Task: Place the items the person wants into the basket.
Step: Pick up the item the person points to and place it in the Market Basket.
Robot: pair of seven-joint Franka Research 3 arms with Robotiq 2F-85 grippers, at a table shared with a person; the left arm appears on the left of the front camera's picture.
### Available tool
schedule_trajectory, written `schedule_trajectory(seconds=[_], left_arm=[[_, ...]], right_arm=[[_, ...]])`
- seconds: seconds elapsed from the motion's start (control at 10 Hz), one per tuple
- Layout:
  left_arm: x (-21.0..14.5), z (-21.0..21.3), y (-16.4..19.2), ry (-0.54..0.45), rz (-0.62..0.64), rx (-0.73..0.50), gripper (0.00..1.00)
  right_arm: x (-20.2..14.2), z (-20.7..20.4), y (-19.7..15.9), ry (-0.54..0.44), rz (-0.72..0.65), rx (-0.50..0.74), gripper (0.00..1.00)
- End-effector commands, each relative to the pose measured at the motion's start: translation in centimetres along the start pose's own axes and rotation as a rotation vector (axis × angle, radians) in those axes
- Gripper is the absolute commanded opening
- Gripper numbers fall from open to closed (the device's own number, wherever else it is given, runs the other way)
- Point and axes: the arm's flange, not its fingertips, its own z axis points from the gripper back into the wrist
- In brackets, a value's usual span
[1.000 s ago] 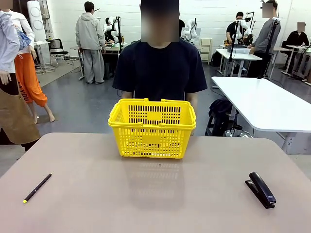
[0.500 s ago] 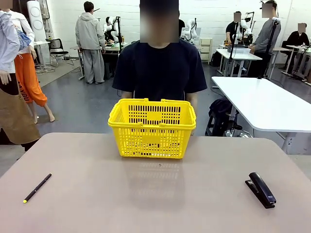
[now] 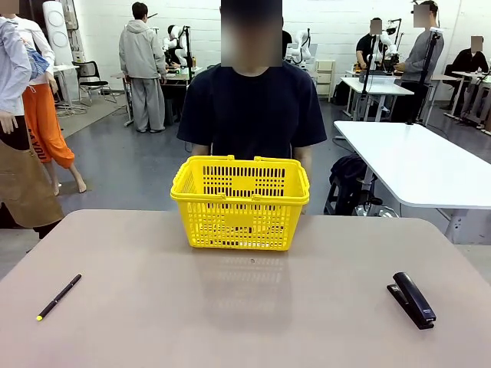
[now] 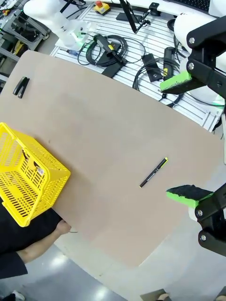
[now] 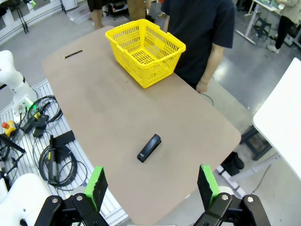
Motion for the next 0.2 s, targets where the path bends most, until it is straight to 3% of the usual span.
schedule_trajectory(seconds=[0.0, 0.1], left_arm=[[0.14, 0.03, 0.03, -0.001, -0.006, 0.0, 1.0], [0.14, 0.03, 0.03, -0.001, -0.006, 0.0, 1.0]], right_arm=[[0.01, 0.01, 0.06, -0.006, 0.008, 0.012, 1.0], [0.01, 0.01, 0.06, -0.006, 0.008, 0.012, 1.0]])
